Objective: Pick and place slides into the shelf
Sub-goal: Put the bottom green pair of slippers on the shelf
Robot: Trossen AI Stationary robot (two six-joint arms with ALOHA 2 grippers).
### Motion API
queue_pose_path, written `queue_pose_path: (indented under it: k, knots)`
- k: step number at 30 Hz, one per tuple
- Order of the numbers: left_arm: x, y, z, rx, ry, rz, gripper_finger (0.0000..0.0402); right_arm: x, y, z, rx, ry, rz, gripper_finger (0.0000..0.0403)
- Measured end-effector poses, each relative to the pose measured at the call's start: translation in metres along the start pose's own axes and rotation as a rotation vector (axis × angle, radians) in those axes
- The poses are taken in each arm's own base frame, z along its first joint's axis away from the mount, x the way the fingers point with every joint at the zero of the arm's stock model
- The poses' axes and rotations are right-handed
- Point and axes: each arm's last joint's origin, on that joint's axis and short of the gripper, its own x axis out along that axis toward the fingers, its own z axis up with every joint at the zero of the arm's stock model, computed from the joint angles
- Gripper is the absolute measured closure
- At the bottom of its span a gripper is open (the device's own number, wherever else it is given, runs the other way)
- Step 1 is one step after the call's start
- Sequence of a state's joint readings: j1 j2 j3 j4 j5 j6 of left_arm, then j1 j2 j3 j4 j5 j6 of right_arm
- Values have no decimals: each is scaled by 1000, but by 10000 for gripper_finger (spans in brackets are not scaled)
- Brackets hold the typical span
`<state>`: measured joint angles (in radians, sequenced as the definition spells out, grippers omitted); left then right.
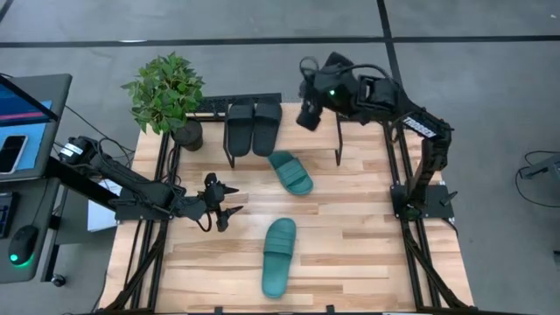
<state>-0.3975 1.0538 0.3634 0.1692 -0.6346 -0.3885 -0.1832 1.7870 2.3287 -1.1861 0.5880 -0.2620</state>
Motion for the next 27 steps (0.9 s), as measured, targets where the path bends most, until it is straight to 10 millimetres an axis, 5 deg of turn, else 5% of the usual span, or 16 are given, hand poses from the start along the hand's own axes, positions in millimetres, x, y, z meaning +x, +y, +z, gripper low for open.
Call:
queue_pose_path:
  k: [12, 18, 23, 27]
  knots:
    - [0, 0, 0, 0, 0, 0, 127, -3, 1, -36, 48, 329, 36, 178]
    - [0, 0, 0, 0, 0, 0, 127, 4, 12, -36, 15, 338, 187, 179]
    - [0, 0, 0, 0, 0, 0, 127, -9, 10, -15, 50, 75, 307, 180]
    - [0, 0, 0, 0, 0, 0, 127, -59, -1, 5, -30, -367, 631, 179]
